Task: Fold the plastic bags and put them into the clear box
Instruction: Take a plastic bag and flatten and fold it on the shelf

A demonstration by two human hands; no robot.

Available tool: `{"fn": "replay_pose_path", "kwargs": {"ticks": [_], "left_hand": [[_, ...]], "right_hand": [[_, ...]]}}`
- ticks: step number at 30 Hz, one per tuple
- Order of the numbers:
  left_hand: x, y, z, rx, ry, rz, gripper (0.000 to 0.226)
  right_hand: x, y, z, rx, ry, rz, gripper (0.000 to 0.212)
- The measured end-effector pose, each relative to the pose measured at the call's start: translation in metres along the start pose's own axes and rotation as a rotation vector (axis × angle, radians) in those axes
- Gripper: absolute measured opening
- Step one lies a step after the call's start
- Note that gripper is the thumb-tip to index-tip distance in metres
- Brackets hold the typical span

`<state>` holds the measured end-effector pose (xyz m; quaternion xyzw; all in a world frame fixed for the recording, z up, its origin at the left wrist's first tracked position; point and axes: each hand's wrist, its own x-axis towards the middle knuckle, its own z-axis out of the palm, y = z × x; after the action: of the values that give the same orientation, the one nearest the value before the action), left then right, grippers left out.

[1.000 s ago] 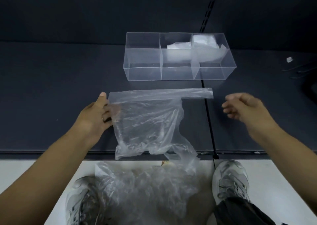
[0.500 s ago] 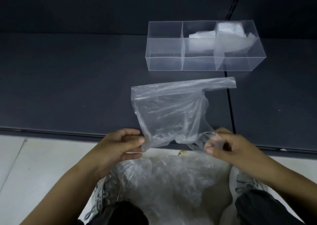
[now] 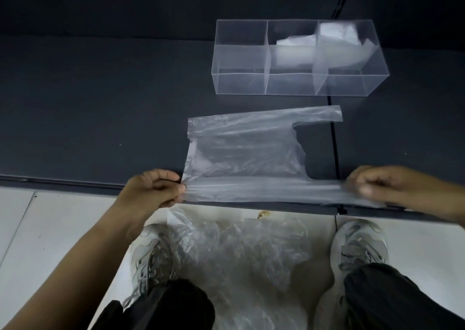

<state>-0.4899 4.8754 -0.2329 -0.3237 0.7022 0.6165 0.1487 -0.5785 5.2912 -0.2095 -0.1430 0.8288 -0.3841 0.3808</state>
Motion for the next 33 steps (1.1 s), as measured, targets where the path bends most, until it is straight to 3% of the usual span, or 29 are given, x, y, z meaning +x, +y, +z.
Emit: {"fn": "replay_pose_path", "kwargs": {"ticks": [2,6,10,12,13,15,17,19,22,24,29,31,33], "left_hand": [[0.000,-0.001,0.003,0.085,-0.043,0.019,0.016],[-0.003,-0.001,0.007,0.222,-0.098,0.010,0.020],[-0.009,0.001,0.005,0.321,-0.161,-0.037,0.028],[-0.012,0.001,0.007,0.456,-0.142,0.006,0.029],[-0.013,0.001,0.010,0.557,-0.075,0.097,0.030],[-0.016,0.003,0.019,0.764,0.135,0.468,0.028],[-0.020,0.007,0.033,0.907,0.153,0.872,0.026],[-0.019,0.001,0.047,1.016,-0.007,1.043,0.042],[-0.009,-0.013,0.055,1.121,-0.099,0.945,0.062],[0.001,-0.023,0.051,1.160,-0.044,0.832,0.067],[0.019,-0.026,0.032,1.165,0.113,0.755,0.080],[0.016,-0.029,0.028,1.266,0.012,0.931,0.090],[0.009,-0.040,0.027,1.430,-0.140,1.118,0.096]], "right_hand": [[0.003,0.011,-0.002,0.109,0.149,0.036,0.058],[0.009,0.030,0.006,0.281,0.301,0.166,0.004],[0.002,0.043,0.005,0.292,0.471,0.334,0.009],[-0.001,0.042,0.003,0.128,0.557,0.414,0.015],[-0.001,0.037,0.003,-0.038,0.611,0.451,0.020],[0.002,0.019,0.006,-0.424,0.797,0.441,0.029],[0.014,-0.014,0.026,-0.581,0.947,0.170,0.028],[0.032,-0.052,0.062,-0.504,0.765,-0.135,0.031],[0.062,-0.084,0.122,-0.491,0.333,-0.391,0.051],[0.077,-0.080,0.141,-0.697,0.227,-0.403,0.065],[0.067,-0.044,0.137,-0.981,0.257,-0.325,0.097],[0.054,-0.032,0.137,-0.983,0.298,-0.339,0.099],[0.046,-0.023,0.138,-0.941,0.399,-0.372,0.085]]}}
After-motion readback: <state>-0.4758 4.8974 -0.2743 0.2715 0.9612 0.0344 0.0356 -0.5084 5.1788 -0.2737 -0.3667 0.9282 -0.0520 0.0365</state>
